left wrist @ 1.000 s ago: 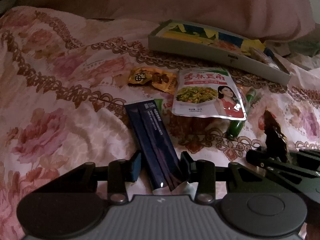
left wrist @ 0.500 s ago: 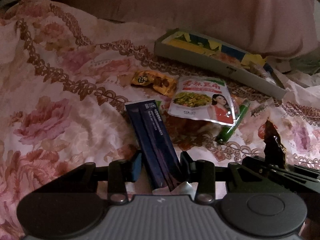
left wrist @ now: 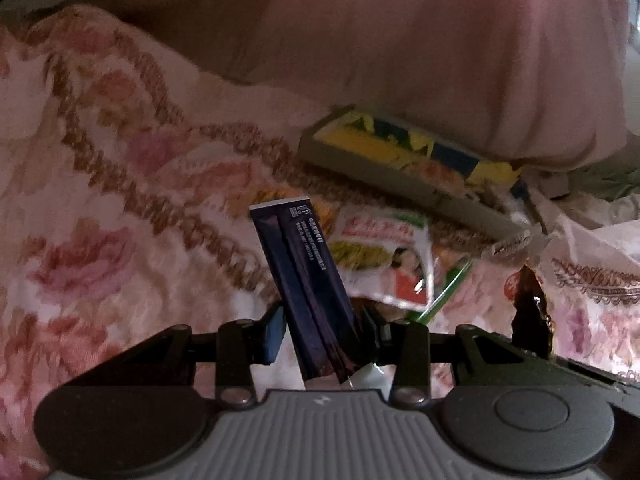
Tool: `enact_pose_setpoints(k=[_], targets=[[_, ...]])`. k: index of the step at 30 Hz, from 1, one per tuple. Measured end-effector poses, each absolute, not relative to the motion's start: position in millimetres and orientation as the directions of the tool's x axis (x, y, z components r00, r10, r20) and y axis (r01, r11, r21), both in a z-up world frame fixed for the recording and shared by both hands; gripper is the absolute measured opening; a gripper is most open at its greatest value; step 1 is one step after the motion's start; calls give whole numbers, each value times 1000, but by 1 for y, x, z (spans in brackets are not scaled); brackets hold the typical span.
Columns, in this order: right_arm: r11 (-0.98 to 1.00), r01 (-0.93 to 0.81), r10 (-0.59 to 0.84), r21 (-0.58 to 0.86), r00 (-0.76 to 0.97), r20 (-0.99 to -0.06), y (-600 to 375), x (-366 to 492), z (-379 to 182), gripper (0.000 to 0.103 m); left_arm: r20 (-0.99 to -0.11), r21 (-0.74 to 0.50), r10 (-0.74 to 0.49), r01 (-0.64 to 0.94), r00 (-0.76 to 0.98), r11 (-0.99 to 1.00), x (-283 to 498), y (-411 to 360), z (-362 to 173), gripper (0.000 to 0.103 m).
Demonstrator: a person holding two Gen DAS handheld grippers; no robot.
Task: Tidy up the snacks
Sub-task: 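Lift the dark stick pack with the left gripper, carry both packs into the box, open both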
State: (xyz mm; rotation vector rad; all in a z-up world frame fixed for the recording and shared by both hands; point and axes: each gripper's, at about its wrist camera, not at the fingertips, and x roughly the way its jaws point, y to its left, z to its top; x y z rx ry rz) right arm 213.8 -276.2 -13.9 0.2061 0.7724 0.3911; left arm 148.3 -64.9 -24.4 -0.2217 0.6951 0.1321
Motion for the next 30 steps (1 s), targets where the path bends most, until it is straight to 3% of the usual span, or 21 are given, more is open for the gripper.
enact_pose_setpoints(k=[17,23,30], targets=[[917,-213,365,337,789,-494,-328,287,19,13,-581,-91,9,-76,814,993,231,-121,13,44],[936,-213,323,278,834,-447,-335,334,12,13,-566,-64,-17,-24,824,998,285,-140,27,44],[930,-162,299,330,856,-422,-347,389,-5,13,-567,-43,-44,23,823,999,346,-163,29,44]])
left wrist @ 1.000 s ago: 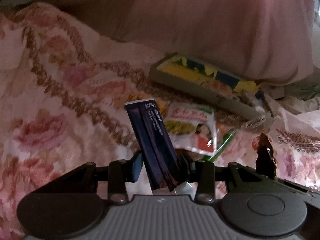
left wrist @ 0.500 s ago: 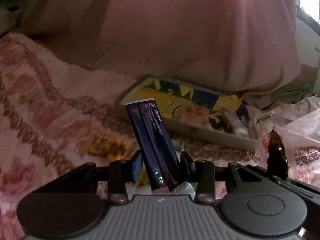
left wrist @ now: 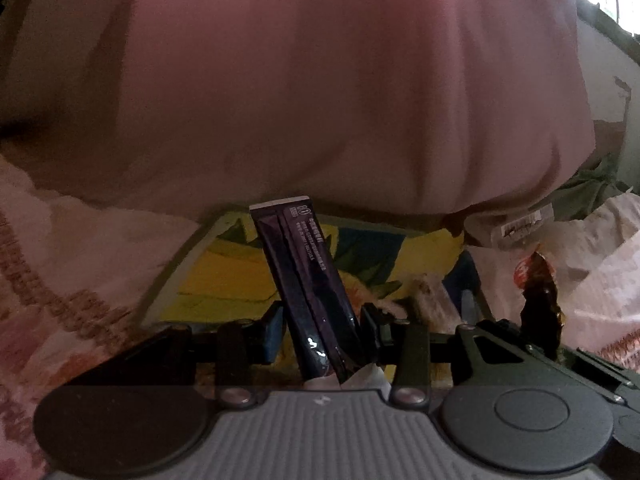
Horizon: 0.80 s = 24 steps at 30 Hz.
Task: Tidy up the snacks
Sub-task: 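Lift the dark stick pack with the left gripper, carry both packs into the box, open both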
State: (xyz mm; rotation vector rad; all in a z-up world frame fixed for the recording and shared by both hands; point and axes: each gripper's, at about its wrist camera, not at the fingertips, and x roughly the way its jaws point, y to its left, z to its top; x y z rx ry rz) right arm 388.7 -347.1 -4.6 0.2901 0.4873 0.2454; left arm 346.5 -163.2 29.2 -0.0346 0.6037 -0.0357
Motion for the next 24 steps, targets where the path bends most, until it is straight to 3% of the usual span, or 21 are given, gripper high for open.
enact_pose_setpoints(k=[12,22,24], targets=[[935,-163,302,314,832,-466,-346,427,-29,14,-616,57,-9,56,788,997,412,-184,-5,44],[938,-163,308,304,793,-525,-341,430,-45,15,-679,27,9,13,734,1000,435,-178,-35,44],[941,-164,305,297,790,-531,-340,431,-47,19,-689,19,9,5,725,1000,435,-177,-37,44]])
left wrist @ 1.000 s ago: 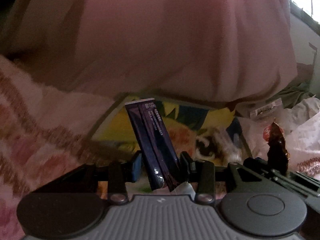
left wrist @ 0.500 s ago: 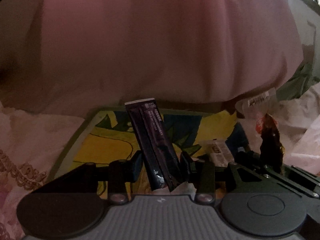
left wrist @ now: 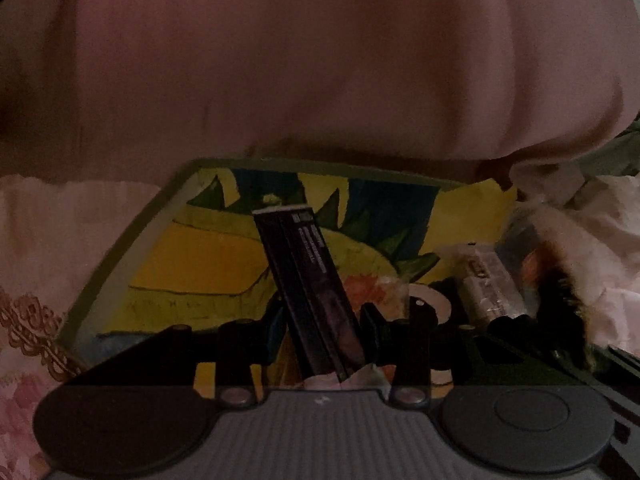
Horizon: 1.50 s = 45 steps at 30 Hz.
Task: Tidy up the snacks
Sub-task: 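Lift the dark stick pack with the left gripper, carry both packs into the box, open both, then withdraw both open tools from the box back over the remaining snacks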
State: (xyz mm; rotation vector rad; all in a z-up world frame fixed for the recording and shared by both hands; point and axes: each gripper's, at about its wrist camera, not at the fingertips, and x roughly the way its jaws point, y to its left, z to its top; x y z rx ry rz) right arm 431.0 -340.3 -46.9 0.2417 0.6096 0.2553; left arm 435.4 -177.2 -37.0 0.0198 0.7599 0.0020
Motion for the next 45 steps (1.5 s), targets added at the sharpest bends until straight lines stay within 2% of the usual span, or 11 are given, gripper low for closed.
enact_pose_setpoints(k=[3,7,9,11,13,15,24,26,35,45], targets=[[943,-167,303,288,792,-531,-339,431,-46,22,-695,22,11,6,719,1000,436,-178,-39,45],[945,-168,298,281,796,-527,-339,429,-44,36,-698,20,10,6,716,1000,433,-176,-38,47],[946,-165,294,278,798,-526,-341,428,-42,46,-698,12,8,1,716,1000,433,-175,-37,60],[947,-162,290,278,806,-516,-344,425,-39,56,-690,6,8,-6,724,1000,430,-173,-34,69],[944,-163,292,286,815,-500,-348,421,-33,61,-682,-5,5,-12,731,1000,426,-169,-30,74],[942,-165,294,291,824,-484,-350,416,-26,72,-676,-30,1,-28,737,999,421,-162,-23,82],[940,-154,276,304,867,-415,-361,376,12,100,-609,-125,26,-128,793,984,373,-123,11,101],[939,-154,274,306,875,-400,-362,364,22,102,-588,-134,37,-143,808,981,357,-116,19,102],[957,-149,233,249,908,-350,-365,295,44,102,-520,-127,78,-168,851,978,280,-94,37,102],[976,-118,184,183,900,-396,-352,219,38,102,-488,-93,100,-165,867,982,196,-74,30,102]])
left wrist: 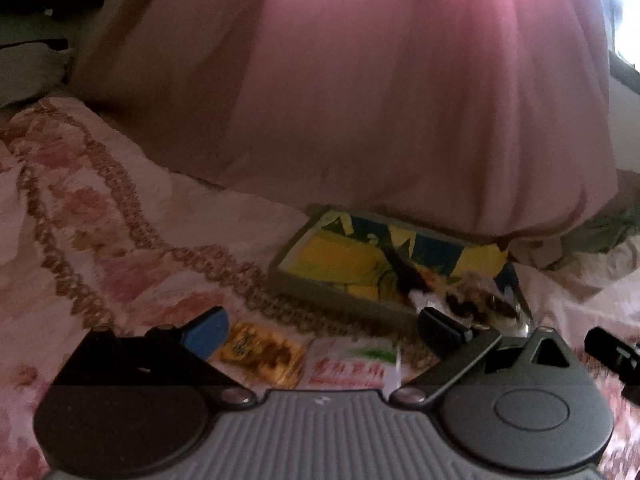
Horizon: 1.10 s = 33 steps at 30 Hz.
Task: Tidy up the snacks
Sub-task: 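Withdraw both open tools from the box back over the remaining snacks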
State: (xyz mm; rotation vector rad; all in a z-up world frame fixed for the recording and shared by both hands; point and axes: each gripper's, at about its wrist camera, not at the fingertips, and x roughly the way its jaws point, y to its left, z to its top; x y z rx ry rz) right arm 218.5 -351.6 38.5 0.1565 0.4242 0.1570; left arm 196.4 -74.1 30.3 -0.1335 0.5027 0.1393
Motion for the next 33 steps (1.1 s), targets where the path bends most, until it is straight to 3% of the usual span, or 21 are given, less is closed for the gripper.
enact_pose_setpoints(k=[13,33], targets=[[985,-101,162,138,812,-561,-309,157,8,102,-533,-25,92,-125,841,992,133,-55,-2,102],[979,-199,186,48,765,-616,-267,165,-16,102,-578,-3,109,-136,808,991,125,-22,-40,102]])
